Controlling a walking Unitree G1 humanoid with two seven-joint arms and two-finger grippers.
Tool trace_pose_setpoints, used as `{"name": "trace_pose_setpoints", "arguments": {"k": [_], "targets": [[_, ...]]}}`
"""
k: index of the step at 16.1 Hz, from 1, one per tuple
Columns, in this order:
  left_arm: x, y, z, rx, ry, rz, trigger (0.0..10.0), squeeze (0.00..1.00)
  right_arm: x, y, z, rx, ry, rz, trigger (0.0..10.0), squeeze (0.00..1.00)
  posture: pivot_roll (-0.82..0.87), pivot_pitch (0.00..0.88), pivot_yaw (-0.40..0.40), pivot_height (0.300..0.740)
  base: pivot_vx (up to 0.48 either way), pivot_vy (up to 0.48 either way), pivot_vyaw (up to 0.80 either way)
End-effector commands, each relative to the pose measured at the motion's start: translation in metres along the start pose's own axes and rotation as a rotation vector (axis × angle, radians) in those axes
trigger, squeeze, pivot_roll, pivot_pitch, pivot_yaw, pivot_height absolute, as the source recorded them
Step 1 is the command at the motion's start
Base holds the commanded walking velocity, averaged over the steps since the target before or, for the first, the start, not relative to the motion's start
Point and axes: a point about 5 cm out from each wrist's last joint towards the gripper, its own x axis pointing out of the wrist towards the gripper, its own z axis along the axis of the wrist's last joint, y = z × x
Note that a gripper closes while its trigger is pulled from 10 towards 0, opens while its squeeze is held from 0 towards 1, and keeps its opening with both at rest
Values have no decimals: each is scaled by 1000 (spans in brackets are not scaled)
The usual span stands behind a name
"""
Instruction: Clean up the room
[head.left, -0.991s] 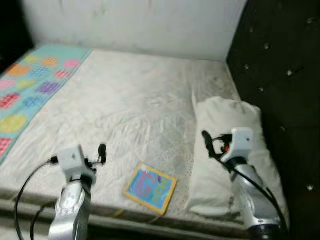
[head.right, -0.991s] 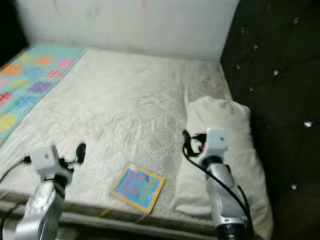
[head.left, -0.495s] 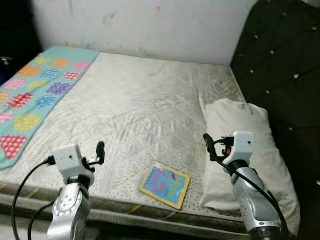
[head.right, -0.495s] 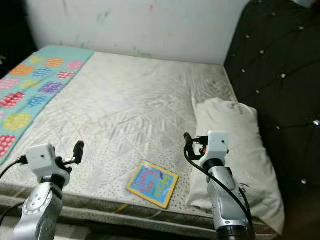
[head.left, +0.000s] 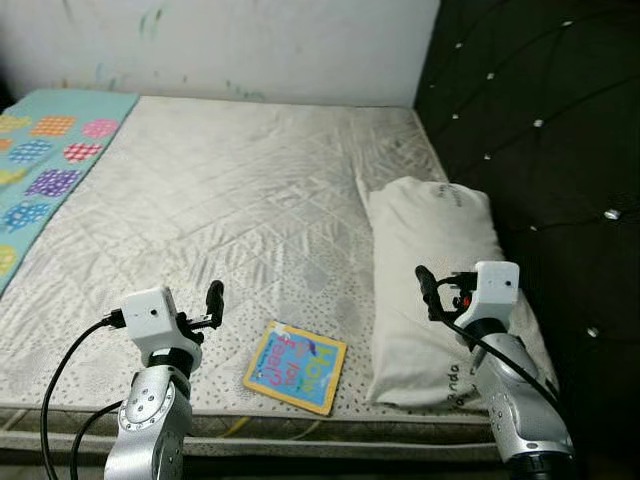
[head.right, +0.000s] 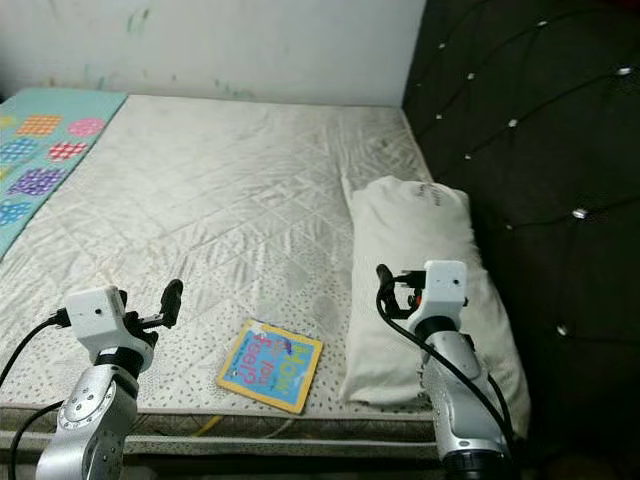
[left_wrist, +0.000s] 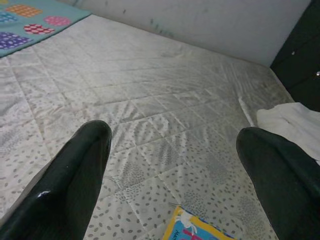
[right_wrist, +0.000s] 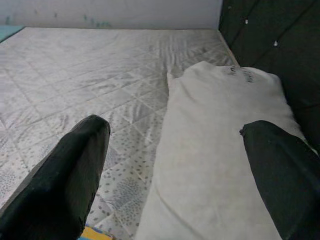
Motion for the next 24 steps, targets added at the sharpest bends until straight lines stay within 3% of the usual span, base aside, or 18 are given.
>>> {"name": "trace_pose_setpoints", "arguments": {"k": [1, 4, 22, 24], "targets": [[0, 0, 3, -2, -13, -11, 10000, 0, 2, 0, 3, -1, -4, 5, 10000, 0, -104, 0, -28, 740, 307, 0, 0], [0, -1, 3, -7, -12, -13, 10000, 0, 2, 0, 3, 1, -2, 5, 10000, 0, -104, 0, -28, 740, 314, 0, -800], [-6, 2, -10, -27, 71, 39, 10000, 0, -2, 2, 0, -7, -6, 38, 10000, 0, -98, 0, -33, 740, 14, 0, 0], [-7, 2, -10, -26, 73, 39, 10000, 0, -2, 4, 0, -6, -6, 45, 10000, 0, -99, 0, -31, 717, 0, 0, 0]]}}
